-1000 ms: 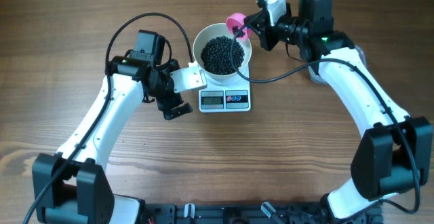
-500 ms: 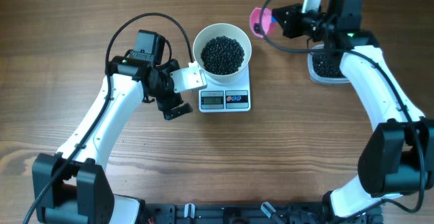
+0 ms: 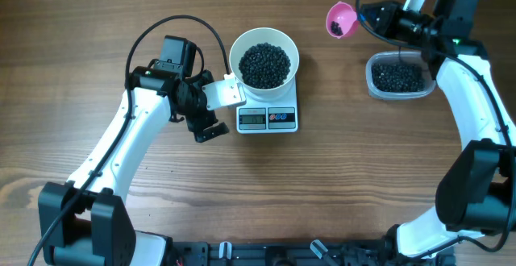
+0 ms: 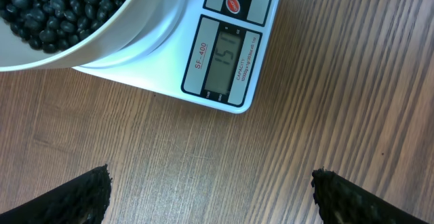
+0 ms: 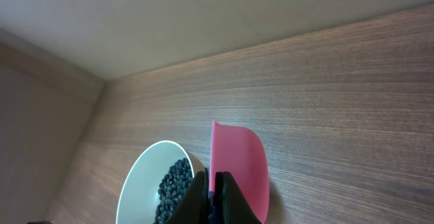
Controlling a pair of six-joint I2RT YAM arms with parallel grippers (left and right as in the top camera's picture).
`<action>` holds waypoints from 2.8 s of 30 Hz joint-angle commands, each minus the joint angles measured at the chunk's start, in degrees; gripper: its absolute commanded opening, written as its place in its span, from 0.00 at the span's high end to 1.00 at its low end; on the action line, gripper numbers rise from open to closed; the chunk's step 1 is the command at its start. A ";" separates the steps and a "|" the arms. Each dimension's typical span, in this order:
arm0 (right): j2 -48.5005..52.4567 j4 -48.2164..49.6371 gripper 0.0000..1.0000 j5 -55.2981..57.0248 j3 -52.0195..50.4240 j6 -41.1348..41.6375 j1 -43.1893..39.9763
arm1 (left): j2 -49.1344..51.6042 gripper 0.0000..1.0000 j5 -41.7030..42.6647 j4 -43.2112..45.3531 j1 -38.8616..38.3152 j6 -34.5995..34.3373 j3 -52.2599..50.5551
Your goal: Scoop item into bowl and weigh 150g on scale
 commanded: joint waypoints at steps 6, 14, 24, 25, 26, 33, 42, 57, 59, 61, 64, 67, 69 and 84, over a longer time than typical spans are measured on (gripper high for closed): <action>-0.76 -1.36 0.96 -1.99 1.25 0.85 0.04 | -0.20 0.00 0.72 -0.04 -0.31 1.11 0.50; -0.76 -1.09 0.96 -1.99 1.25 0.81 1.64 | -0.20 0.00 0.72 -0.04 -0.31 1.11 0.50; -0.66 1.81 0.96 -1.95 1.25 -6.27 9.42 | -0.20 0.00 0.72 -0.04 -0.31 1.11 0.50; -0.66 1.84 0.96 -1.95 1.25 -7.74 10.32 | -0.20 0.00 0.72 -0.04 -0.31 1.11 0.50; -0.66 1.84 0.96 -1.92 1.25 -8.81 10.93 | -0.20 0.00 0.72 -0.04 -0.31 1.11 0.50; -0.59 1.84 0.96 -1.90 1.25 -13.11 14.51 | -0.20 0.00 0.72 -0.04 -0.31 1.11 0.50; -0.55 1.84 0.96 -1.95 1.25 -12.85 14.86 | -0.20 0.00 0.72 -0.04 -0.31 1.11 0.50; -0.55 2.25 0.96 -9.79 1.25 0.63 7.69 | -0.20 0.01 0.72 -0.04 -0.31 1.11 0.50; -0.55 2.19 0.96 -10.56 1.25 3.63 5.14 | -0.20 0.00 0.72 -0.04 -0.31 1.11 0.50; -0.55 2.32 0.96 -10.56 1.25 5.64 2.86 | -0.20 0.00 0.72 -0.04 -0.31 1.11 0.50; -0.55 2.34 0.96 -10.51 1.25 5.70 1.22 | -0.20 0.00 0.72 -0.04 -0.31 1.11 0.50; -0.55 2.34 0.96 -10.49 1.25 5.25 1.09 | -0.20 0.00 0.72 -0.04 -0.31 1.11 0.50; -0.55 2.43 0.96 -10.38 1.25 5.14 1.42 | -0.20 0.00 0.72 -0.04 -0.31 1.11 0.50; -0.55 4.79 0.96 -7.06 1.25 -11.65 15.63 | -0.20 0.00 0.72 -0.04 -0.31 1.11 0.50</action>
